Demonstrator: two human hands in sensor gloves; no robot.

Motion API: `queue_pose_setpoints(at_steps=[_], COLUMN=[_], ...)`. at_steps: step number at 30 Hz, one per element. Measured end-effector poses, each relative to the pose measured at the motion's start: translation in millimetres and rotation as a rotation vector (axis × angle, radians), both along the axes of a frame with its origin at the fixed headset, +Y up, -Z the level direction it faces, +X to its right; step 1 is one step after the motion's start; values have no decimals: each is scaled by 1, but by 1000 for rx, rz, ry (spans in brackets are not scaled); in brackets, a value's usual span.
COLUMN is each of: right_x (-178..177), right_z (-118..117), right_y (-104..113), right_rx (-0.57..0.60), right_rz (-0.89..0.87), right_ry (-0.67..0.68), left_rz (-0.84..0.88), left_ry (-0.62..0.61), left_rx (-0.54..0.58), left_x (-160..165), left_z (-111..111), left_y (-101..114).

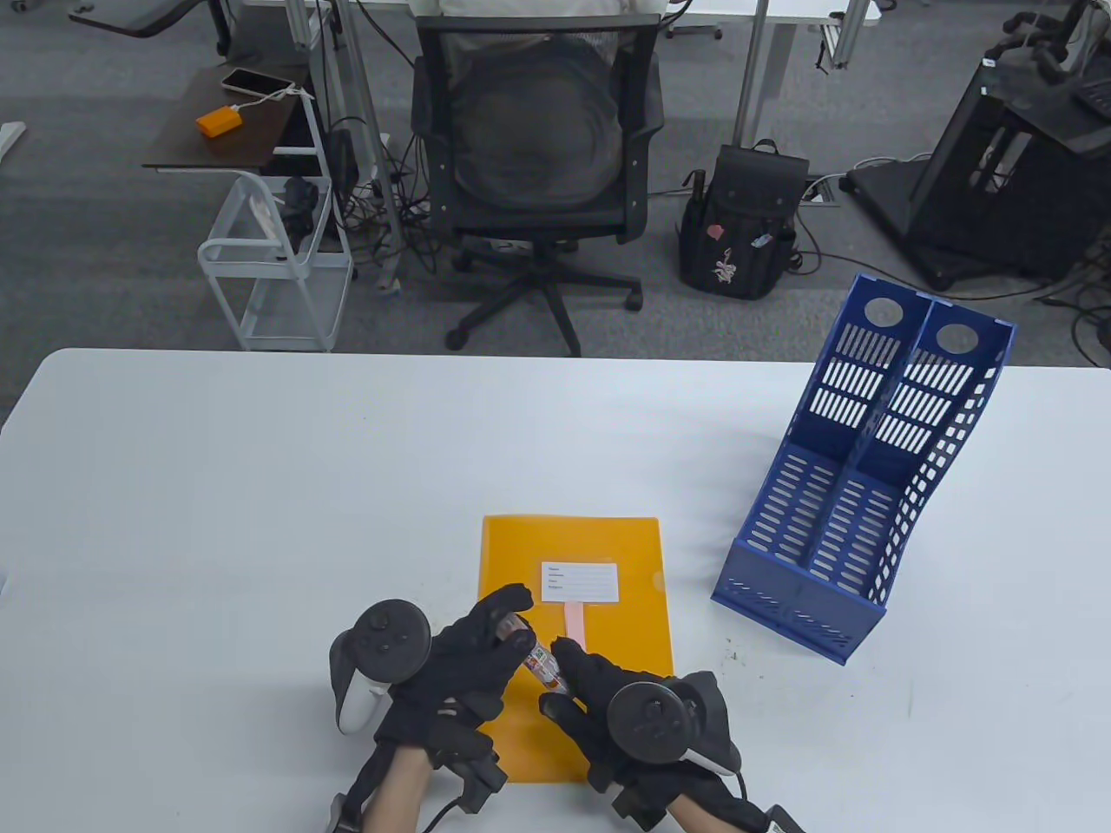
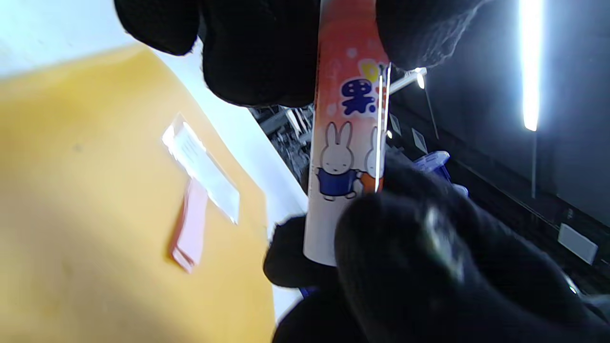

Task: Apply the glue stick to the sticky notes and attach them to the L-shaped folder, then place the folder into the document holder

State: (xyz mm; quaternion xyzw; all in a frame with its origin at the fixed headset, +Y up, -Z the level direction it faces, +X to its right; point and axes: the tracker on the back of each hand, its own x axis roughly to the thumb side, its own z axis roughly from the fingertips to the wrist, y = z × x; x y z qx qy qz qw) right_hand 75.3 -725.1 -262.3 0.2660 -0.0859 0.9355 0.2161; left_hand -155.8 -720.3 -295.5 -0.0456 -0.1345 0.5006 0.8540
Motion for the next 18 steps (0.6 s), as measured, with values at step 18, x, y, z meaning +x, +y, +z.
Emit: queue_pose_setpoints(at_steps=[18], right_x=[12], right_z=[-14], right_y=[-15], right_rx=[-66], right_rz=[110], right_ry=[-74], left_rz=[-534], left_ry=[504], left_rx=[31], left_x=[-80], left_z=[-8], left_y=[-16])
